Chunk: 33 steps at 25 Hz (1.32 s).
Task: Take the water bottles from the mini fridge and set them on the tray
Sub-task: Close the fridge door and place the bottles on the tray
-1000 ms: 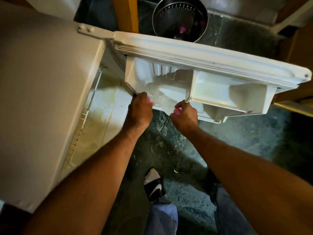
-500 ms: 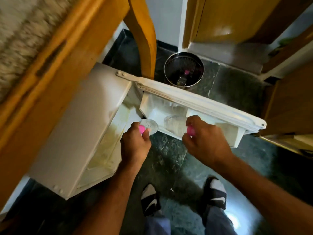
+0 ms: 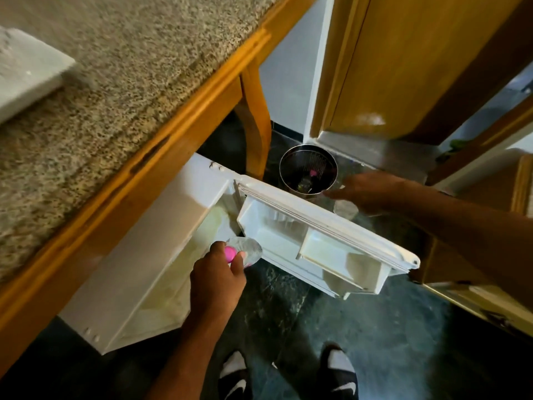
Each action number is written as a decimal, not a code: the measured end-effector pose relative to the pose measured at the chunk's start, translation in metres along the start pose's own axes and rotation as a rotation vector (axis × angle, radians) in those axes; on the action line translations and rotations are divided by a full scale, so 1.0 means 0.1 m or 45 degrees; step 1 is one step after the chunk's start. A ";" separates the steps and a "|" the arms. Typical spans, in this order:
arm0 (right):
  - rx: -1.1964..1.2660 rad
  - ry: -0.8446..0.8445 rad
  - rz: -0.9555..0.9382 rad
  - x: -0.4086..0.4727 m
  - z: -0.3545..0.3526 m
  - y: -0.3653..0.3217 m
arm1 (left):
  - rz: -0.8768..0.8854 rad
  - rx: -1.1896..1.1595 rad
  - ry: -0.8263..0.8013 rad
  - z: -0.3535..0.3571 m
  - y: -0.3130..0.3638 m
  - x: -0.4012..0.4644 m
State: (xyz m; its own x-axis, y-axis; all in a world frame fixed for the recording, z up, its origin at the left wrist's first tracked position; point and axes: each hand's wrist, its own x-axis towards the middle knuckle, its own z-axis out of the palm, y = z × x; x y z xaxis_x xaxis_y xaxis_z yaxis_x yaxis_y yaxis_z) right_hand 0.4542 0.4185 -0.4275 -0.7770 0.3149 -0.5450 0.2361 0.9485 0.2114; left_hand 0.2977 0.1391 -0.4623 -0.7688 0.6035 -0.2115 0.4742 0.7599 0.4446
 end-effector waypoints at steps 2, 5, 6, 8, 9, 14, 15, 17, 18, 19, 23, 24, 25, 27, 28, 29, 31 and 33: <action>0.029 -0.123 -0.079 0.17 0.17 -0.07 | -0.031 0.002 -0.015 0.03 -0.05 -0.07; -0.004 -0.256 -0.149 0.32 0.32 -0.19 | -0.116 0.002 -0.039 0.05 -0.15 -0.17; -0.021 -0.313 -0.163 0.34 0.36 -0.24 | -0.139 0.001 -0.045 0.04 -0.18 -0.20; -0.034 -0.363 -0.212 0.35 0.42 -0.35 | -0.189 -0.010 -0.052 0.01 -0.23 -0.25; -0.076 -0.376 -0.258 0.35 0.40 -0.42 | -0.216 -0.009 -0.050 -0.03 -0.25 -0.28; -0.124 -0.317 -0.377 0.39 0.23 -1.05 | -0.266 0.028 0.004 -0.34 -0.34 -0.39; -0.096 -0.279 -0.373 0.38 0.21 -1.17 | -0.275 0.034 0.020 -0.43 -0.35 -0.41; -0.026 -0.206 -0.402 0.40 0.13 -1.45 | -0.320 0.029 0.046 -0.63 -0.38 -0.46; -0.029 -0.190 -0.425 0.43 0.06 -1.62 | -0.334 0.024 0.053 -0.74 -0.41 -0.50; -0.041 -0.201 -0.447 0.51 -0.01 -1.81 | -0.357 0.023 0.056 -0.85 -0.42 -0.54; -0.060 -0.105 -0.614 0.91 -0.47 -2.79 | -0.529 0.082 0.176 -1.28 -0.80 -0.73; -0.030 -0.084 -0.612 0.97 -0.53 -2.84 | -0.516 0.081 0.168 -1.30 -0.79 -0.71; -0.001 -0.065 -0.580 1.01 -0.57 -2.89 | -0.481 0.088 0.182 -1.29 -0.78 -0.70; 0.020 0.085 -0.539 1.13 -0.67 -2.96 | -0.422 0.141 0.275 -1.39 -0.65 -0.72; 0.061 0.108 -0.530 1.19 -0.68 -2.96 | -0.392 0.171 0.286 -1.41 -0.57 -0.69; 0.123 0.115 -0.491 1.22 -0.73 -2.95 | -0.345 0.188 0.323 -1.40 -0.52 -0.66; 0.182 0.116 -0.426 1.26 -0.73 -2.93 | -0.307 0.215 0.317 -1.37 -0.48 -0.62; 0.218 0.104 -0.422 1.21 -0.69 -2.88 | -0.288 0.223 0.273 -1.34 -0.47 -0.60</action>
State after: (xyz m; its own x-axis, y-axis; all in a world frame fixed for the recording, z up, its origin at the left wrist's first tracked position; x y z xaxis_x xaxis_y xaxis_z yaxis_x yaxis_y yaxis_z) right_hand 0.2522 0.1814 -0.4985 -0.8699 -0.0072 -0.4933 0.0530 0.9928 -0.1079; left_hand 0.2646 0.0349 -0.3541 -0.9266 0.3647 -0.0920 0.3334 0.9097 0.2477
